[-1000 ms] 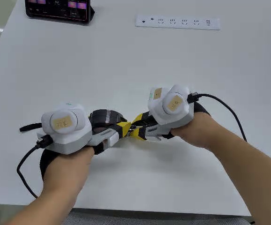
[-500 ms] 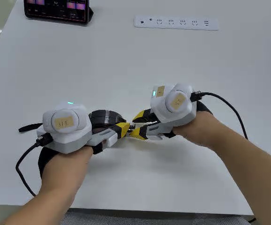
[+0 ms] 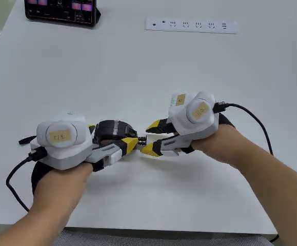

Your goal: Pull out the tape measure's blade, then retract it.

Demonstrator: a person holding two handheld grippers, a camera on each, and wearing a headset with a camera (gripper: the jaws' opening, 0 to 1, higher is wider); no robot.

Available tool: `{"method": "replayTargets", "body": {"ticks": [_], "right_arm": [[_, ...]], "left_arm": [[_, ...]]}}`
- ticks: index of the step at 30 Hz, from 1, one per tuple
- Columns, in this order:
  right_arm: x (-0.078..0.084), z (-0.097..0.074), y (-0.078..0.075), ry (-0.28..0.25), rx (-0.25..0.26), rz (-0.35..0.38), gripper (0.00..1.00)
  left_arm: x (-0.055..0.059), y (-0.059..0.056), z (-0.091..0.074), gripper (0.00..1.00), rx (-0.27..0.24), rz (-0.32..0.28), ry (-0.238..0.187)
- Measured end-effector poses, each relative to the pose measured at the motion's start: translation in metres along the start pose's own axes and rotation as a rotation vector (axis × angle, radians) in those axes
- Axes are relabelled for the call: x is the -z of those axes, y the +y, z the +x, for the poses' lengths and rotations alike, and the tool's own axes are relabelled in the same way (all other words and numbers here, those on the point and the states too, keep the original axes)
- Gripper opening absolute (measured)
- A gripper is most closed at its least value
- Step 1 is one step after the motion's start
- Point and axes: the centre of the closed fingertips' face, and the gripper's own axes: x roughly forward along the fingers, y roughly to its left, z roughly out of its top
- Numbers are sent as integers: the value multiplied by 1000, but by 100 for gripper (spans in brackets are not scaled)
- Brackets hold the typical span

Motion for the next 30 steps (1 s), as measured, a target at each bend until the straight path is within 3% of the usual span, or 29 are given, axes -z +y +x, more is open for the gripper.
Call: {"method": "replayTargets", "body": {"ticks": [5, 11, 17, 30], "right_arm": [[-1, -8, 2, -21, 18, 14, 33], [3, -18, 4, -34, 45, 25, 45], [5, -26, 5, -40, 72, 40, 51], [3, -31, 9, -53, 95, 46, 59]], "left_arm": [[0, 0, -2, 69, 10, 29, 7], [1, -1, -8, 74, 26, 105, 14], [1, 0, -17, 76, 35, 167, 19], [1, -1, -25, 76, 55, 201, 19]]}}
